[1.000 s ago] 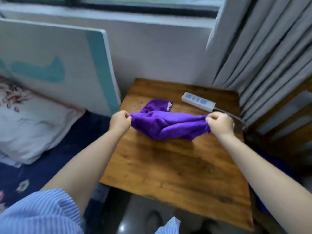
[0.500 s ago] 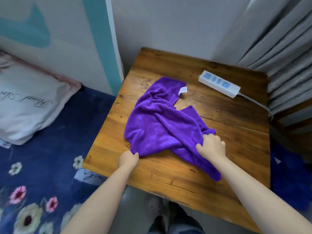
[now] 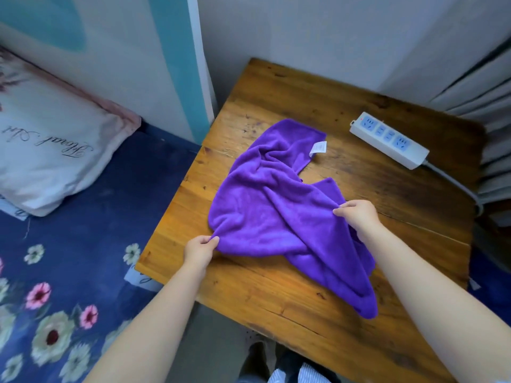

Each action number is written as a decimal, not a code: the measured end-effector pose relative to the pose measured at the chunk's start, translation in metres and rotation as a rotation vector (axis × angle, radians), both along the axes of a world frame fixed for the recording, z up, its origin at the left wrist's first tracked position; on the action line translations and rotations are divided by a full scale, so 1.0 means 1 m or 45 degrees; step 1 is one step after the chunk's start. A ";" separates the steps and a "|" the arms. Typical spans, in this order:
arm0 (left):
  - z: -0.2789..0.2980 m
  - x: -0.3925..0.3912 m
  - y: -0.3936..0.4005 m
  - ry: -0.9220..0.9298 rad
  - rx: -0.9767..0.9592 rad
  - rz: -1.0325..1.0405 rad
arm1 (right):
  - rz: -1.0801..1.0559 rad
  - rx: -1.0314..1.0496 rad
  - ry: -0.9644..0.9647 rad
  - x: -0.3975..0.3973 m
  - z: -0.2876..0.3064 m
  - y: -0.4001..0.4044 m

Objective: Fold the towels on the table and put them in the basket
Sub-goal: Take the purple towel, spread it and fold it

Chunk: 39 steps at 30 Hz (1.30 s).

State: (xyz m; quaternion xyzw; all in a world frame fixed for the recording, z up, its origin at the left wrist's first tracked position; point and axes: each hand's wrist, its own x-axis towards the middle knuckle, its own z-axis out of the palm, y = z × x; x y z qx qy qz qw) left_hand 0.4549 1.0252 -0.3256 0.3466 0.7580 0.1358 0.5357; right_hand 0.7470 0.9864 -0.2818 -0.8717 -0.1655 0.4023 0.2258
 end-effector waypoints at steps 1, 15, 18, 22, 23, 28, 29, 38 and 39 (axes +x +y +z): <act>0.005 -0.002 0.001 -0.030 0.014 0.002 | -0.019 0.037 0.061 0.003 0.005 0.002; 0.116 0.055 0.096 -0.130 0.459 -0.169 | 0.289 0.577 -0.235 0.028 0.120 0.077; 0.186 0.093 0.143 -0.251 0.762 -0.042 | 0.242 0.865 -0.361 0.047 0.180 0.116; 0.268 0.118 0.182 -0.333 1.163 0.134 | 0.127 1.142 -0.518 0.078 0.259 0.142; 0.285 0.119 0.188 -0.312 1.243 0.142 | 0.084 1.195 -0.523 0.086 0.277 0.145; 0.322 0.104 0.197 -0.187 1.357 0.135 | 0.036 1.240 -0.528 0.094 0.315 0.137; 0.322 0.097 0.194 -0.178 1.356 0.134 | 0.047 1.219 -0.533 0.090 0.315 0.128; 0.230 0.015 0.130 -0.133 0.890 -0.262 | 0.038 0.786 -0.359 0.007 0.218 0.028; 0.215 0.005 0.122 -0.092 0.819 -0.335 | 0.049 0.706 -0.367 -0.005 0.200 0.018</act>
